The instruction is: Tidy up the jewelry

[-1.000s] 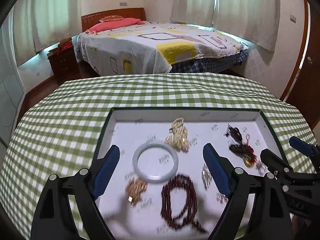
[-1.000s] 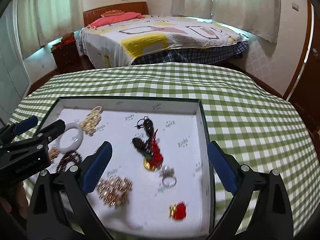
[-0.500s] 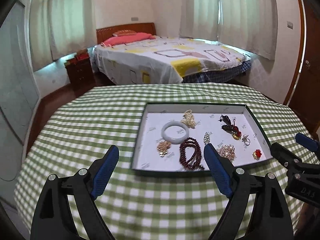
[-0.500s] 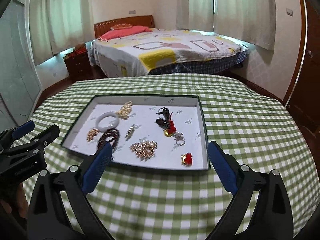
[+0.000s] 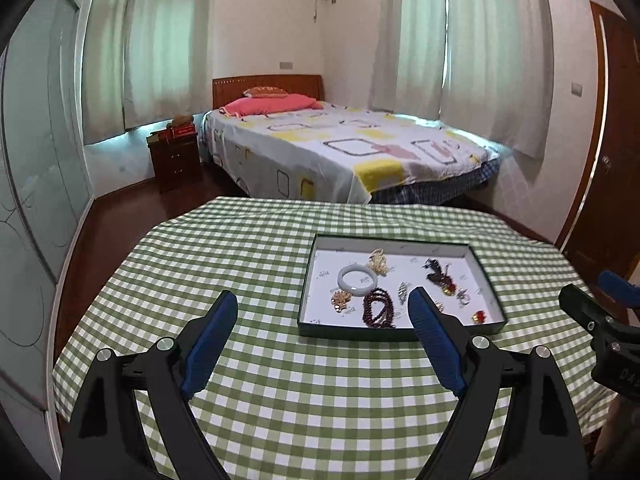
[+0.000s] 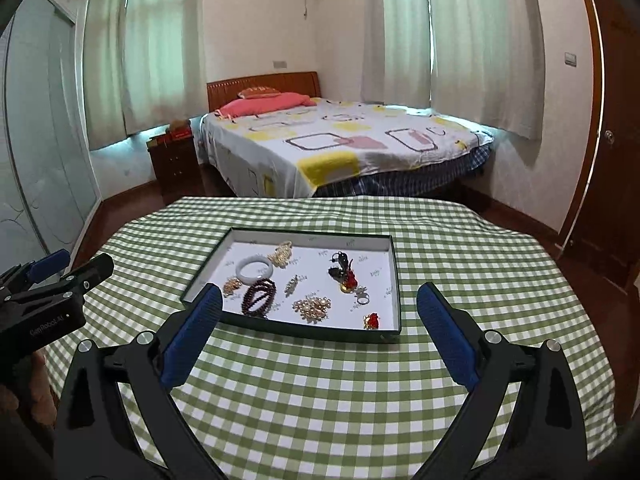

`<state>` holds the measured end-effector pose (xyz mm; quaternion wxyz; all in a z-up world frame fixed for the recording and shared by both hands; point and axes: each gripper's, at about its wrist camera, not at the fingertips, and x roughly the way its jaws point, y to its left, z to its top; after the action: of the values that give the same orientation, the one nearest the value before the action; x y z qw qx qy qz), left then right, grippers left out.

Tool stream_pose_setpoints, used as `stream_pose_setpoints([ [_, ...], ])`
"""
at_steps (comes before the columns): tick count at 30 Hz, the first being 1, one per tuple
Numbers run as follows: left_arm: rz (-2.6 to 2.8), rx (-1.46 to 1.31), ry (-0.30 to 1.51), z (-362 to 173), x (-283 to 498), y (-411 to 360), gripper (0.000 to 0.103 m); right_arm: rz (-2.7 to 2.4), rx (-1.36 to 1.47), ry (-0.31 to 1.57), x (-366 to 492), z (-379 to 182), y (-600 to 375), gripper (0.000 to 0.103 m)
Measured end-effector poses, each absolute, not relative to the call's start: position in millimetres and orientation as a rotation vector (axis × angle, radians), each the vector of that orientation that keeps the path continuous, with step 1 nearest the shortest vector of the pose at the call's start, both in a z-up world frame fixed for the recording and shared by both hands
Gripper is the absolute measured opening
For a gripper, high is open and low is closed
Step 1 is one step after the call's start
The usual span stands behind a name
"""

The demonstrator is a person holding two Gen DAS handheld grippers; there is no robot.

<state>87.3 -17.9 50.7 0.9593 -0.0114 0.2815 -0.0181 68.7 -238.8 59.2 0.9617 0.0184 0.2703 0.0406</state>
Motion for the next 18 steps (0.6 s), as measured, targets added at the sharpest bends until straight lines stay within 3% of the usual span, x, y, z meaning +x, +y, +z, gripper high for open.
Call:
stream_pose_setpoints([
  [18, -0.044, -0.026, 0.457, 85, 44, -10, 0.084, 0.077, 0.024, 0.442, 22, 94, -239, 0.096],
])
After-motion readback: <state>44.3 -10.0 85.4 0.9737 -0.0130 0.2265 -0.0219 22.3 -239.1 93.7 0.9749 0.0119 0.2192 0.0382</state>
